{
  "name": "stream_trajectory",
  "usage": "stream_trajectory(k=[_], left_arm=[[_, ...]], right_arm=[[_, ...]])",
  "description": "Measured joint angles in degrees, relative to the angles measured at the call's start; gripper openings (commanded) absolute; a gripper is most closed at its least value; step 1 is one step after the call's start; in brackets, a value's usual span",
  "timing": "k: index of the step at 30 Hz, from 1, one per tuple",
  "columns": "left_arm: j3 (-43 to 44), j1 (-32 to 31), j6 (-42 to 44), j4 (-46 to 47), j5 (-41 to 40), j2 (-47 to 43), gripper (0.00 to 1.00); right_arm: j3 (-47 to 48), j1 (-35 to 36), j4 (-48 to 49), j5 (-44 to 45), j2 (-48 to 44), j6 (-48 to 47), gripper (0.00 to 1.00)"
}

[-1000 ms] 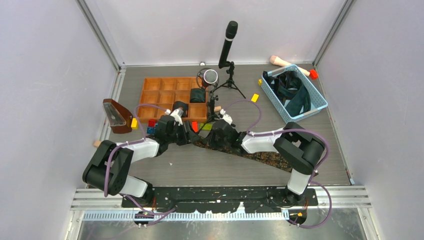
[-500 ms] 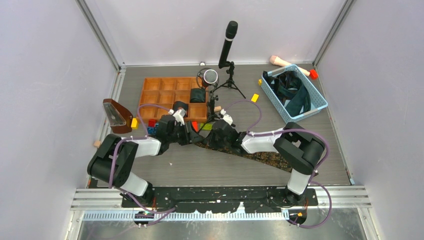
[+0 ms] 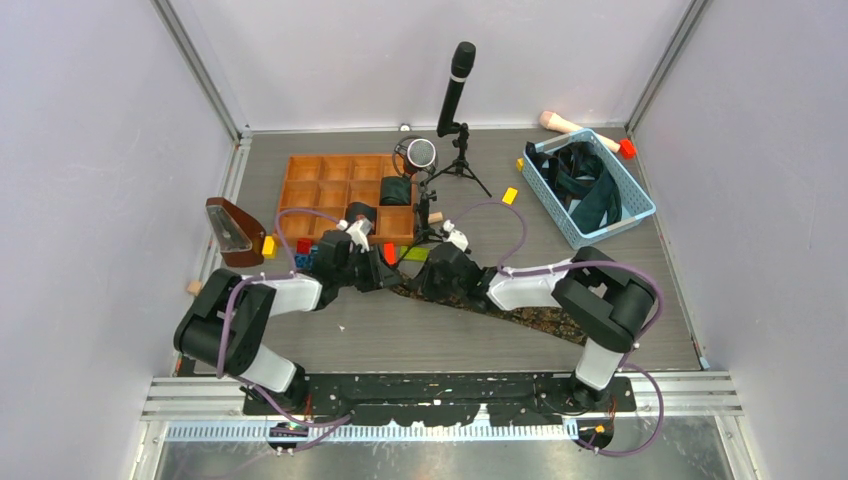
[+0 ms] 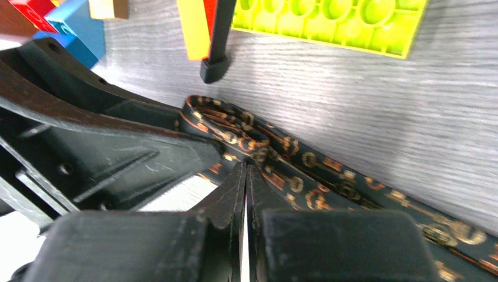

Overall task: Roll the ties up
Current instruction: Roll the tie at the center of the board.

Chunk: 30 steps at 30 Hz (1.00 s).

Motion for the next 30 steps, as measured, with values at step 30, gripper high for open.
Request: stream_trajectory(k=[30], left_arm=[[15.4, -25.5, 12.3, -36.7, -56.1, -5.2, 0.27]], right_arm=[[-12.2, -0.4, -6.7, 12.4, -26.4, -7.3, 0.19]])
